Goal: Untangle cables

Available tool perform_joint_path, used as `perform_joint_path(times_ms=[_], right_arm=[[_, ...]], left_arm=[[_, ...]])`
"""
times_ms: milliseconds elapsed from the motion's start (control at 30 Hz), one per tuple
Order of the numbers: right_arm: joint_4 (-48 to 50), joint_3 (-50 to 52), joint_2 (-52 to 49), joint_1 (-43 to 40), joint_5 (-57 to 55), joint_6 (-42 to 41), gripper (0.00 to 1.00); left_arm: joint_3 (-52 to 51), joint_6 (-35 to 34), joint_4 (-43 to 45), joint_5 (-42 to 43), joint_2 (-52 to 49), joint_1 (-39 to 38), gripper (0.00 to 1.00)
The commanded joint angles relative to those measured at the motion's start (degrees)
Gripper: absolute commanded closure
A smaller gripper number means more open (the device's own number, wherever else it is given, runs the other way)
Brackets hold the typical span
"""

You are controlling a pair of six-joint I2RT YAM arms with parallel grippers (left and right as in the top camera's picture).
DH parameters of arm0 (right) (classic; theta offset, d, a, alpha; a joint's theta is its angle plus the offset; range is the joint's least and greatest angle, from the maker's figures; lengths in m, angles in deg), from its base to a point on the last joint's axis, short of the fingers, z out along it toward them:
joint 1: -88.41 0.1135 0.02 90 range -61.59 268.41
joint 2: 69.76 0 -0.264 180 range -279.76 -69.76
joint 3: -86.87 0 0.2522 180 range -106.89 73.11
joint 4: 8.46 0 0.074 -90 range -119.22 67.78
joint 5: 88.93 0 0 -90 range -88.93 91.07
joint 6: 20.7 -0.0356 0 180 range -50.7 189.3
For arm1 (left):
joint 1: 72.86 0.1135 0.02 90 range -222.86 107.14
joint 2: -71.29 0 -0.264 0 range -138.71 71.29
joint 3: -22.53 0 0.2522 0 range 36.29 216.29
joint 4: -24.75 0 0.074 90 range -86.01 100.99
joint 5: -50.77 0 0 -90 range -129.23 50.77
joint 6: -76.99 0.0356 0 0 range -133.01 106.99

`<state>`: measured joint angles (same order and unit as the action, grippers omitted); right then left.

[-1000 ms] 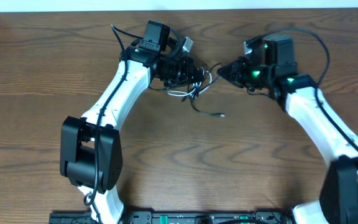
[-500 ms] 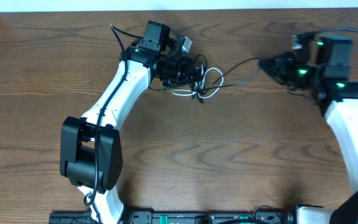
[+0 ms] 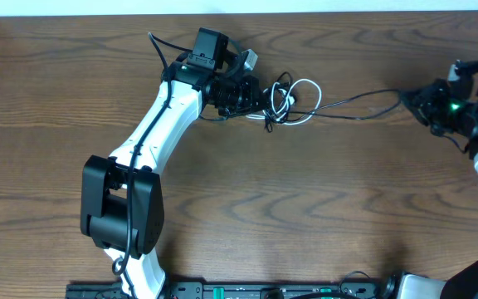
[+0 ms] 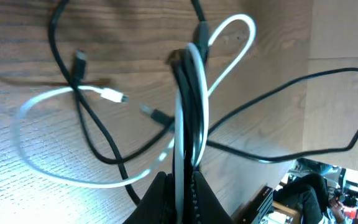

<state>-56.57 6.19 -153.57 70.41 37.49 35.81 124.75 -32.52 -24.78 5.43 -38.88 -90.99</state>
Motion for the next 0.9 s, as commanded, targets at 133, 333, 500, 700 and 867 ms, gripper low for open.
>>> perform_joint_path(times_ms=[133, 333, 500, 700, 867], right_arm=[[-3.1, 0.11, 1.03, -3.19, -8.81, 4.07, 0.99], [-3.93, 0.11, 1.03, -4.22, -14.32, 4.0, 0.98], [-5.73, 0.11, 1.03, -4.31, -20.59, 4.02, 0.97], [-5.25, 0.11, 0.96, -3.32, -14.34, 9.16, 0.81], [-3.98, 0.11, 0.76, 0.17, -7.91, 11.98, 0.7]], left_arm=[[0.15, 0.35, -0.17, -1.03, 0.11, 0.31, 0.93], [0.15, 0.35, -0.17, -1.03, 0.11, 0.31, 0.93], [0.15, 0.33, -0.17, -1.05, 0.11, 0.31, 0.93], [0.15, 0.33, 0.09, -1.05, 0.11, 0.31, 0.92], [0.15, 0.31, 0.22, -0.85, 0.11, 0.31, 0.93]])
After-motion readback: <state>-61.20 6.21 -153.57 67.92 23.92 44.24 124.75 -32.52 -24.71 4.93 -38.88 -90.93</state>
